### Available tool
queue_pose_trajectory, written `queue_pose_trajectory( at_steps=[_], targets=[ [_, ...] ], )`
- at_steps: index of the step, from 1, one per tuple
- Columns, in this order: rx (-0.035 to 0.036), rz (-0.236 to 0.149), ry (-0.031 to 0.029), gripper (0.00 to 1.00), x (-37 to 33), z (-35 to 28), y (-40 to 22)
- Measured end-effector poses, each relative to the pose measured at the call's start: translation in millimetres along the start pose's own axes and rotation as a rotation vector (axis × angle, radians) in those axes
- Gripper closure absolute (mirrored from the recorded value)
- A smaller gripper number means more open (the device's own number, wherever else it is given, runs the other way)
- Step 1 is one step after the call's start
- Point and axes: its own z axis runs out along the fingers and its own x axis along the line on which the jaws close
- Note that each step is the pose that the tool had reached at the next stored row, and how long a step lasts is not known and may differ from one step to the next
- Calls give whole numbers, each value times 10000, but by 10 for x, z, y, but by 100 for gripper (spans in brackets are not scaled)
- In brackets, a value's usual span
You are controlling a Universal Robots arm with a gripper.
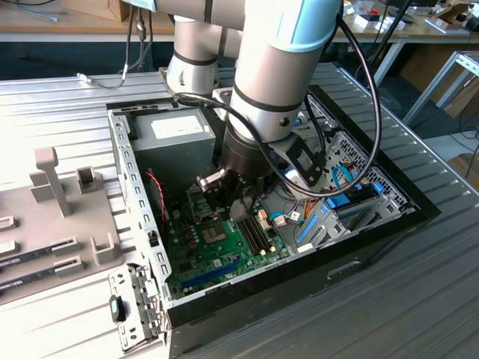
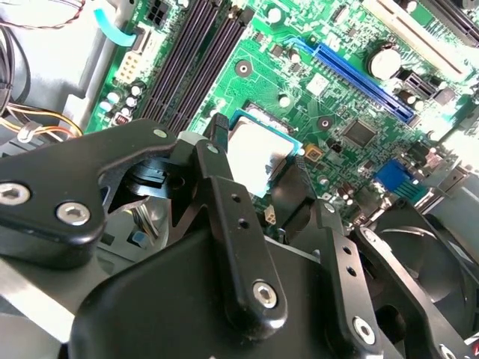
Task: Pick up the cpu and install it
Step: 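Pick up the cpu and move it towards the insertion slot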
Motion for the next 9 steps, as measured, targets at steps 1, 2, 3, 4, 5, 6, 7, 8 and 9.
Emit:
queue_pose_trajectory(
  at_steps=[1, 2, 3, 4, 5, 6, 7, 8, 9],
  targets=[
    [0, -1, 0, 53, -1, 4, -5],
    [1, -1, 1, 53, -3, 8, -7],
    [1, -3, 0, 53, -10, 9, -8],
    [0, -2, 0, 53, -16, 11, -8],
    [1, -1, 1, 53, -41, 12, -2],
    [1, 2, 0, 53, -56, 13, 14],
    [1, 4, 1, 53, -70, 13, 39],
    [0, 3, 0, 53, -78, 13, 55],
    [-1, 1, 0, 53, -84, 13, 69]
  ],
)
